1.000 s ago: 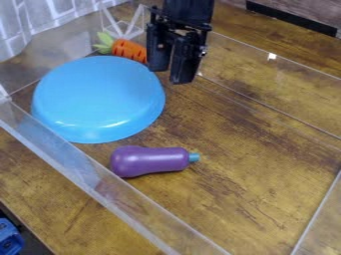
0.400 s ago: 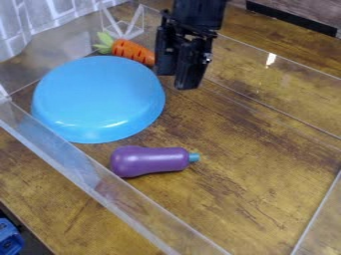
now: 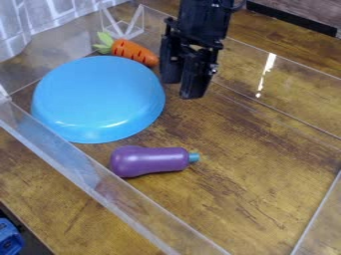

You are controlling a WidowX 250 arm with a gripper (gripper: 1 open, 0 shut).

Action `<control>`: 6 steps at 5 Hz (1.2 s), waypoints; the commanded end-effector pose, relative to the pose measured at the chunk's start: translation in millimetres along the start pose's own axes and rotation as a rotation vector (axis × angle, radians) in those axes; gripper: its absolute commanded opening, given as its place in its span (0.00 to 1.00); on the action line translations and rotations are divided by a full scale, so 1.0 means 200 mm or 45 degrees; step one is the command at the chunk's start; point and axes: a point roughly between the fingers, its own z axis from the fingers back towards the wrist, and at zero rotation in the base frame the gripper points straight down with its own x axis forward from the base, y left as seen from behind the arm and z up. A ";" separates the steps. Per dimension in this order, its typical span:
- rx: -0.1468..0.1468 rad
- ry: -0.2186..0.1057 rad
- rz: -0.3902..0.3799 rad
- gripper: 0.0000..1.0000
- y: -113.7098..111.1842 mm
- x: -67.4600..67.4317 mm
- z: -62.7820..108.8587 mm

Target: Move the carrot to the right side

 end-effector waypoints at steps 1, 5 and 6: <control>0.052 -0.040 -0.112 0.00 0.05 0.00 0.10; 0.092 -0.023 -0.281 1.00 0.10 0.00 0.05; 0.105 -0.017 -0.360 1.00 0.15 -0.01 0.06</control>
